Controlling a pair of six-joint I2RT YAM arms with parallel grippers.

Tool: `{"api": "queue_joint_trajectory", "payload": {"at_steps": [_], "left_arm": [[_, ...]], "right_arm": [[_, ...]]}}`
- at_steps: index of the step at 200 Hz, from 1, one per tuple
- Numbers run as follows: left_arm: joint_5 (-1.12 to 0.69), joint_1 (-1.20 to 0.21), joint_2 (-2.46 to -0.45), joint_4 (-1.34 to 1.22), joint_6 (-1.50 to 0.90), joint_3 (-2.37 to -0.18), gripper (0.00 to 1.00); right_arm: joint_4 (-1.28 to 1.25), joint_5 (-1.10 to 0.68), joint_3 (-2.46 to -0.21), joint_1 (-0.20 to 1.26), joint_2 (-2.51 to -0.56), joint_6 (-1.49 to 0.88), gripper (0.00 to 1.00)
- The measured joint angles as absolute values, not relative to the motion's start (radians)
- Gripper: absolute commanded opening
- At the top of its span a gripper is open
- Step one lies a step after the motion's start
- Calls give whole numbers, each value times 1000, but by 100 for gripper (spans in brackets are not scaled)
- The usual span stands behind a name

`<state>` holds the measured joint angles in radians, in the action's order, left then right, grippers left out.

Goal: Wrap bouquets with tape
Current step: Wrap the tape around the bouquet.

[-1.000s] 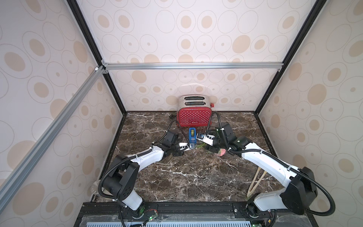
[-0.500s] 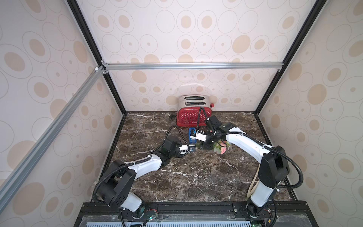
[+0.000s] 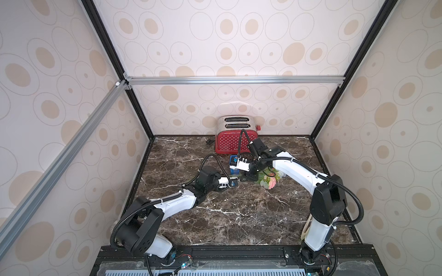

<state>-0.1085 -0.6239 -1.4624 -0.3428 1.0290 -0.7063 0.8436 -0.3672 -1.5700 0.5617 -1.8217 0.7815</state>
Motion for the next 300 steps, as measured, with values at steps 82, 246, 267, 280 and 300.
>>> {"api": "queue_joint_trajectory", "payload": {"at_steps": [82,246,267,280,300], "left_arm": [[-114,-626,-1453,-344,1039,-701,1],[-451,-552,-1030,43,861,-694,51],[-487,-479,-1061,78,814,-733,50],[-513,-440,-1107,102,794,-778,49],[-550,-395,-1182,120,775,-845,53]], "right_arm": [[863,-360,-1631,580,-1896,795,14],[624,-234,-1399,597,-1742,914,0],[556,-198,-1332,617,-1713,943,0],[513,-175,-1294,630,-1700,958,0],[450,-141,-1245,649,-1686,979,0]]}}
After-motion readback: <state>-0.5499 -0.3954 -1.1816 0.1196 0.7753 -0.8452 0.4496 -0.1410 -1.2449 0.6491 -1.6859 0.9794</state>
